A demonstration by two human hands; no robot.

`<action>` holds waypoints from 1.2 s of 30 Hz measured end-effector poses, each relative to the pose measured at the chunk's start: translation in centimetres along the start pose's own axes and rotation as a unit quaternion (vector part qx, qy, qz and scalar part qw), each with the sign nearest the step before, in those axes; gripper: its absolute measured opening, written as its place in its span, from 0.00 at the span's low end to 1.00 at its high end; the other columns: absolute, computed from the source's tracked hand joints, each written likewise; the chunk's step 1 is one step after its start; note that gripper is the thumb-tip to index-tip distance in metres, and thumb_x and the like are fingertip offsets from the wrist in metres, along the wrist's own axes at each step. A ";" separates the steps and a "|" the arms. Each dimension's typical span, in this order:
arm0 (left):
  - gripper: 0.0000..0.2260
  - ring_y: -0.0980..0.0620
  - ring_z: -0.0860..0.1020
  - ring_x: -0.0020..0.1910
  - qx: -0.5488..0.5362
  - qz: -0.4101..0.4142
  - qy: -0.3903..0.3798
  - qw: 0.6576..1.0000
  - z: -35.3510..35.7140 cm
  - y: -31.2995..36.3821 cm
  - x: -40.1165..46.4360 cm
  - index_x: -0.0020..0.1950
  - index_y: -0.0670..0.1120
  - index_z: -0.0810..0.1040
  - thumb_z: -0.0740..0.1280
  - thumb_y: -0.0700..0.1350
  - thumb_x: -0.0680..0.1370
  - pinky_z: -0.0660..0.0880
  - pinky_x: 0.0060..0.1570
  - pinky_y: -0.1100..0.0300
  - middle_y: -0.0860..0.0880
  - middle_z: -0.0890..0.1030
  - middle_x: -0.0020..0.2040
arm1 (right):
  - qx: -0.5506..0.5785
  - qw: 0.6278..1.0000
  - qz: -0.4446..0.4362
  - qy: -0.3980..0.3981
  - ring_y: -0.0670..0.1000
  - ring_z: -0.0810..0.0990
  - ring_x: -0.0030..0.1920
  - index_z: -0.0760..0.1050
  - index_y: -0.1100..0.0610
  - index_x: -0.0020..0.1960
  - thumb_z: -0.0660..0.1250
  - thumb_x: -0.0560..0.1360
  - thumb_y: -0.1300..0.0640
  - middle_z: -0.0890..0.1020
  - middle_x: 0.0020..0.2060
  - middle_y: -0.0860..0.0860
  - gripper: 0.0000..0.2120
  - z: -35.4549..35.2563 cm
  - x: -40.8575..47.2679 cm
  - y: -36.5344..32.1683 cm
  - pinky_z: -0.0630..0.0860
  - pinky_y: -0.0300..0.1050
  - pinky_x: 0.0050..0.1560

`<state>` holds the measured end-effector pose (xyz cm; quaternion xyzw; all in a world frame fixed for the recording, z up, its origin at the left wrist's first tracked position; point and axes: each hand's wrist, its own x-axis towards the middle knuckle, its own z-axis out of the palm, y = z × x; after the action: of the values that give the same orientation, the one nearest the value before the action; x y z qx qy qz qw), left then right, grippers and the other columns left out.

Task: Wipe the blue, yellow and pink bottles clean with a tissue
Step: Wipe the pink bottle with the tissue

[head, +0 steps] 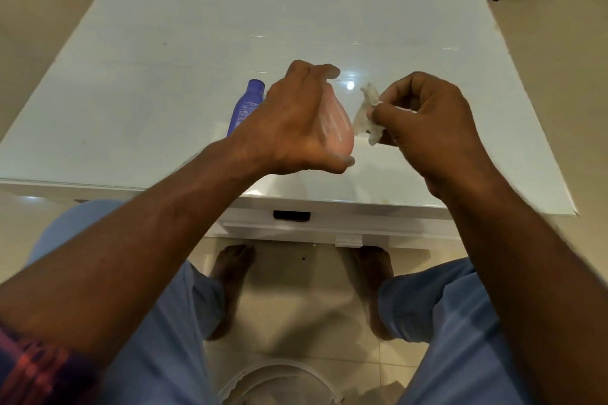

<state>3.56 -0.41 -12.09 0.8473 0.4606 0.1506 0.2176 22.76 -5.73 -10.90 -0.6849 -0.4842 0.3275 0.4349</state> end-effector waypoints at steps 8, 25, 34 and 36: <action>0.55 0.53 0.70 0.70 -0.096 0.036 0.009 0.995 -0.2 -1.6 -1.5 0.81 0.52 0.53 0.79 0.65 0.63 0.75 0.65 0.56 0.54 0.68 0.73 | 0.002 0.999 0.003 -0.048 0.50 0.89 0.46 0.86 0.54 0.53 0.69 0.79 0.61 0.88 0.46 0.51 0.08 1.5 -0.3 -0.5 0.87 0.50 0.55; 0.57 0.54 0.72 0.65 -0.043 0.093 -0.008 0.995 -0.2 -1.2 -1.8 0.82 0.50 0.50 0.78 0.66 0.63 0.74 0.64 0.55 0.52 0.71 0.71 | -0.177 0.926 -0.330 -0.037 0.51 0.83 0.50 0.87 0.58 0.55 0.71 0.77 0.62 0.84 0.50 0.54 0.09 2.6 -0.3 -0.1 0.76 0.32 0.50; 0.55 0.49 0.75 0.63 0.014 0.133 0.010 0.991 -0.4 -0.9 -1.9 0.82 0.45 0.53 0.76 0.66 0.65 0.72 0.65 0.45 0.50 0.74 0.70 | -0.209 0.907 -0.359 -0.067 0.50 0.81 0.50 0.88 0.58 0.52 0.69 0.77 0.62 0.83 0.50 0.55 0.09 3.0 -0.7 0.2 0.71 0.29 0.51; 0.56 0.50 0.76 0.63 -0.015 0.127 0.009 0.992 0.0 -0.7 -1.8 0.82 0.46 0.53 0.76 0.66 0.64 0.74 0.64 0.45 0.51 0.74 0.70 | -0.215 0.908 -0.354 -0.063 0.51 0.81 0.51 0.88 0.58 0.53 0.69 0.76 0.63 0.83 0.51 0.55 0.10 3.0 -0.5 0.1 0.72 0.33 0.50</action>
<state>2.06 -1.63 -12.59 0.8941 0.3489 0.1914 0.2053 20.08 -5.35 -12.23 -0.5239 -0.7797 0.0821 0.3329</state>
